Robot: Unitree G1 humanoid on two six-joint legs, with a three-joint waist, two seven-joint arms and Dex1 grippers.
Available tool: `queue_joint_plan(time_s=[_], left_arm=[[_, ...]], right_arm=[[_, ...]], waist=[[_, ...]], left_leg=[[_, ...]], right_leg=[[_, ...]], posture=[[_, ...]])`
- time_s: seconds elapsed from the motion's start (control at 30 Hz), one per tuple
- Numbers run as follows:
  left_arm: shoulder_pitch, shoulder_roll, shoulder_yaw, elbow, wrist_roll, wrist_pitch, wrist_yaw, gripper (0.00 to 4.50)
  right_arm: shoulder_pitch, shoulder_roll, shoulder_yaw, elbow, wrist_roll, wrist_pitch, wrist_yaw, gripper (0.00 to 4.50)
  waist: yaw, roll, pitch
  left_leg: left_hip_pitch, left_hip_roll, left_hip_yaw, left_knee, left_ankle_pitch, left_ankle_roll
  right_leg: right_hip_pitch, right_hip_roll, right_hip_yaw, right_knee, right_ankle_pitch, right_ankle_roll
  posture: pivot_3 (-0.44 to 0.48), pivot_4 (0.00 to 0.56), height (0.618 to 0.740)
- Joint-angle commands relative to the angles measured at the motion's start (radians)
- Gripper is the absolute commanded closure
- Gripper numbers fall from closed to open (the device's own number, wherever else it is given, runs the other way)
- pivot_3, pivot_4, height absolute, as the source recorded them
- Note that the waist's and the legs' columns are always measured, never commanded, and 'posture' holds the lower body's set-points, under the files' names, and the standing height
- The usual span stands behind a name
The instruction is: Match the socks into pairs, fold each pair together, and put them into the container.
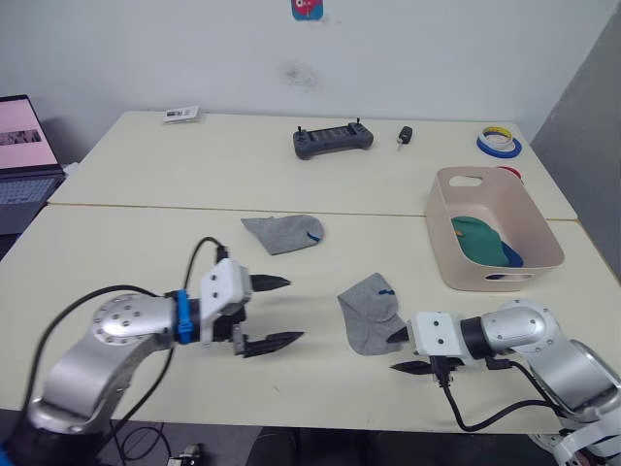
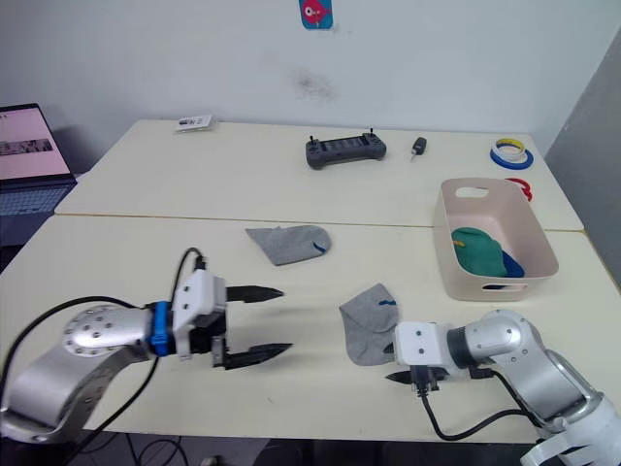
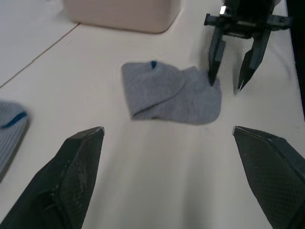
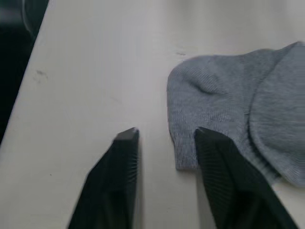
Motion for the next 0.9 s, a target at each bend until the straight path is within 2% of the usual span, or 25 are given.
queue_joint_plan(time_s=[0.03,0.13,0.33,0.47,0.6,0.73,0.77,0.9], left_arm=[[-0.061,-0.041,-0.091,0.042,0.094,-0.079,0.004,0.0],[-0.09,-0.08,-0.117,0.068,0.098,-0.099,-0.004,0.0],[-0.082,-0.072,-0.104,0.086,0.095,-0.125,-0.043,0.0],[-0.078,-0.074,-0.091,0.079,0.087,-0.12,-0.041,0.0],[-0.068,-0.073,-0.083,0.068,0.082,-0.113,-0.037,0.0],[-0.041,-0.055,-0.038,0.058,0.075,-0.104,-0.023,0.0],[-0.036,-0.05,-0.028,0.057,0.073,-0.102,-0.021,0.0],[-0.007,-0.031,0.018,0.049,0.063,-0.098,-0.014,0.0]], right_arm=[[0.033,-0.02,-0.115,-0.083,0.074,0.081,-0.037,1.09],[0.095,-0.011,-0.171,-0.112,0.091,0.141,-0.102,0.07],[0.164,0.094,-0.197,-0.126,0.139,0.338,-0.271,0.03],[0.151,0.16,-0.182,-0.128,0.159,0.422,-0.349,0.03],[0.13,0.175,-0.155,-0.125,0.176,0.457,-0.378,0.03],[0.09,0.218,-0.081,-0.104,0.166,0.503,-0.433,0.84],[0.079,0.224,-0.069,-0.102,0.165,0.512,-0.441,1.33],[0.034,0.22,-0.043,-0.102,0.184,0.527,-0.435,2.64]], waist=[[-0.001,0.0,0.0],[-0.001,0.0,0.0],[-0.005,0.0,0.0],[-0.004,0.0,0.0],[-0.004,0.0,0.0],[-0.008,0.0,0.0],[-0.007,0.0,0.0],[-0.006,0.0,0.0]], left_leg=[[0.0,0.0,0.0,0.0,0.0,0.0],[0.0,0.0,0.0,0.0,0.0,0.0],[0.0,0.001,0.0,-0.001,0.0,0.0],[0.0,0.0,0.0,0.0,0.0,0.0],[0.0,0.0,0.0,-0.001,0.0,0.0],[0.0,0.001,0.0,-0.001,0.0,0.0],[0.0,0.001,0.0,-0.001,0.0,0.0],[0.0,0.001,0.0,-0.001,0.0,0.0]], right_leg=[[0.0,0.0,0.0,0.0,0.0,0.0],[0.0,0.001,0.0,0.0,0.0,0.0],[-0.001,0.001,0.001,0.001,0.0,0.0],[-0.001,0.001,0.001,0.0,0.0,0.0],[-0.001,0.001,0.001,0.0,0.0,0.0],[-0.001,0.002,0.001,0.001,0.0,0.0],[-0.001,0.002,0.001,0.001,0.0,0.0],[-0.001,0.002,0.001,0.001,0.0,0.0]], posture=[[0.0,0.15,0.74],[0.0,0.15,0.74],[0.0,0.15,0.74],[0.0,0.15,0.74],[0.0,0.15,0.74],[0.0,0.15,0.74],[0.0,0.15,0.74],[0.0,0.15,0.74]])
